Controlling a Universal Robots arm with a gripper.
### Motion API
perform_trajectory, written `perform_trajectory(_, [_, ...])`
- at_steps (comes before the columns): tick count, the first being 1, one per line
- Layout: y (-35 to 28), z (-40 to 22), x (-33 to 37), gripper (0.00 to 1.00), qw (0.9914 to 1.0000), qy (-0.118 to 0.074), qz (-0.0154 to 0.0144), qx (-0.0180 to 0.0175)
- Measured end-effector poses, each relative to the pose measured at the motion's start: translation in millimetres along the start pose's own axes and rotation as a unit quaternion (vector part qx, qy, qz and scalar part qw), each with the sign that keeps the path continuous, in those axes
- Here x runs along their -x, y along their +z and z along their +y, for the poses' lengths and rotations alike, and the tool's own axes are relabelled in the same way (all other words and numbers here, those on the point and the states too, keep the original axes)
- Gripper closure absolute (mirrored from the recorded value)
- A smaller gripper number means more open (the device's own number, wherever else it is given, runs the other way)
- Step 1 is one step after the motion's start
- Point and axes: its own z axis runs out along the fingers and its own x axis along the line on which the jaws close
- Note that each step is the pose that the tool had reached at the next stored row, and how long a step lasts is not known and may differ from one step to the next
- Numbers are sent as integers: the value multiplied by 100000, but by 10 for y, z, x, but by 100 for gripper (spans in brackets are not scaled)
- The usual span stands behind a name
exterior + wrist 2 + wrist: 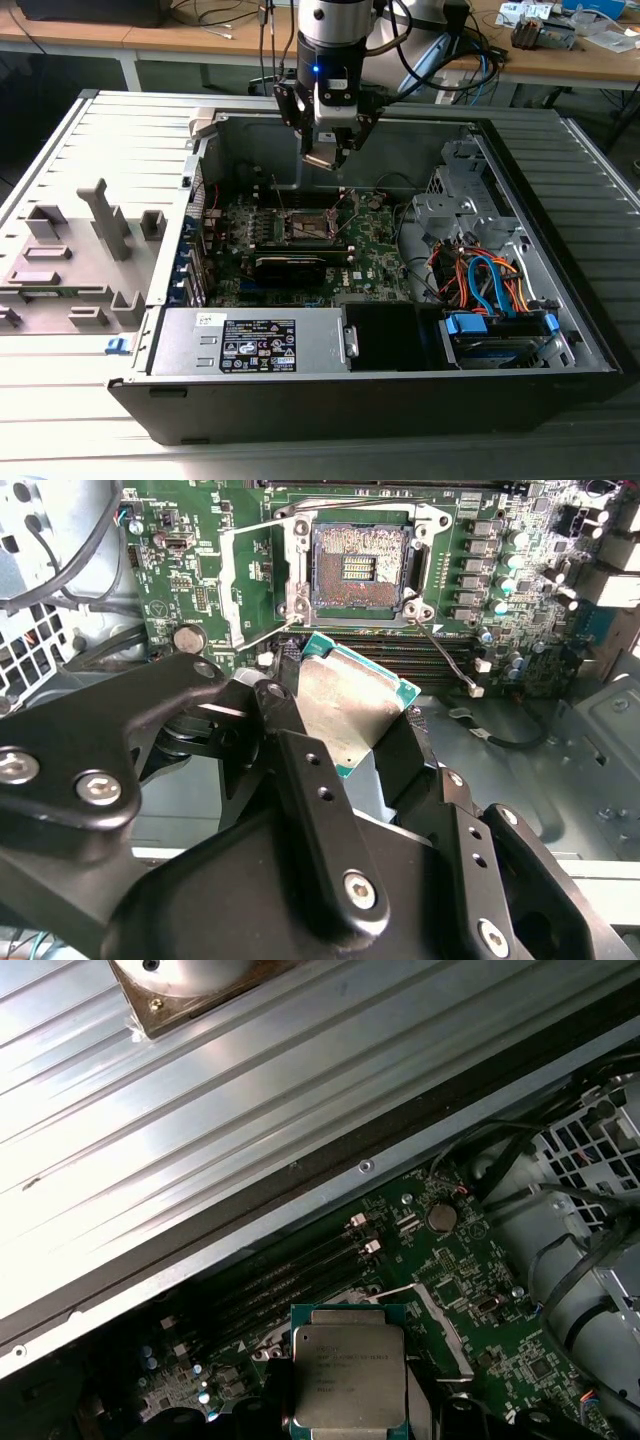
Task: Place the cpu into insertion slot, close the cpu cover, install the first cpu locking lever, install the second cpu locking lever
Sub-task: 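Place the cpu into insertion slot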
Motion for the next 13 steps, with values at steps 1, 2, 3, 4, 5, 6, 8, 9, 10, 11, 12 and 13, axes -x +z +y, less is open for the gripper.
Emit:
perform_trajectory(1, [1, 0, 0, 46, 100000, 21, 2, 4])
perform_trajectory(2, [1, 0, 0, 46, 100000, 51, -2, 5])
perform_trajectory(3, [1, 0, 0, 46, 100000, 75, -3, 5])
perform_trajectory(4, [3, 0, 0, 46, 100000, 197, -15, 6])
perform_trajectory(5, [5, 0, 0, 46, 99999, 328, -25, 11])
perform_trajectory(6, [5, -1, 0, 46, 99999, 343, -29, 14])
perform_trajectory(8, [6, -1, 0, 46, 99999, 384, -29, 11])
perform_trajectory(9, [6, -1, 0, 46, 99999, 410, -31, 11])
perform_trajectory(10, [6, -1, 0, 46, 99999, 435, -34, 9])
perform_trajectory(11, [7, -1, 0, 46, 99999, 449, -36, 10])
perform_trajectory(12, [7, 0, 0, 46, 99999, 463, -37, 8])
perform_trajectory(13, [7, 0, 0, 46, 99999, 490, -39, 12])
